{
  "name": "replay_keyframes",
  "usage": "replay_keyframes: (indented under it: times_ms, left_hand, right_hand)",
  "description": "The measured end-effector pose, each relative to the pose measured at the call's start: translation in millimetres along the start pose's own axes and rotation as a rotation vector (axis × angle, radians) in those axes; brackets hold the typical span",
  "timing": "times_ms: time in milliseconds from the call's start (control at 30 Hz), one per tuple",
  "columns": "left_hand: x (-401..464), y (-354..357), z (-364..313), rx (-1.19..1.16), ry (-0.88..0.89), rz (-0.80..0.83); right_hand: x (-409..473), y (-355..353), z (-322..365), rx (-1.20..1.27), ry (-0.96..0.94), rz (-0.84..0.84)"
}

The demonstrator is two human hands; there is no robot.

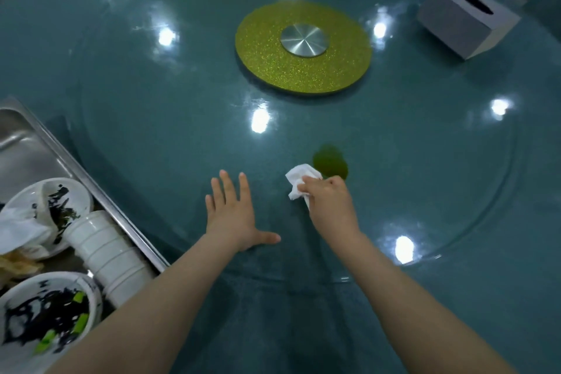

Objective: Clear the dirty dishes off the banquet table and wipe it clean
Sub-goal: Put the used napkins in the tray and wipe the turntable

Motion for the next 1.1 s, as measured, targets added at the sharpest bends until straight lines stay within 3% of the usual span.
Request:
replay_keyframes:
  times_ms: [267,733,1100]
  left_hand:
    - [3.9,-12.1,16.6,0.001,0.009,-0.038]
    - [16.4,-33.5,47.4,0.059,0.052,-0.029]
    - [23.2,-32.9,59.8,0.072,0.069,-0.039]
  right_hand:
    - [98.3,3.7,-12.3,0.008,0.169,0.036]
    - [-31.6,12.8,0.0,0.014,0.02,0.061]
    - [112.1,-9.0,6.0,-0.146,0.006,-0.031]
Point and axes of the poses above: each hand's wrist, its own x-axis towards the middle knuckle, its own y-axis out of the palm, z = x × y, the point moved 10 cm from there along x, towards the middle knuckle, and after that the axes turned 5 degrees about -x, right-handed, at the moved point
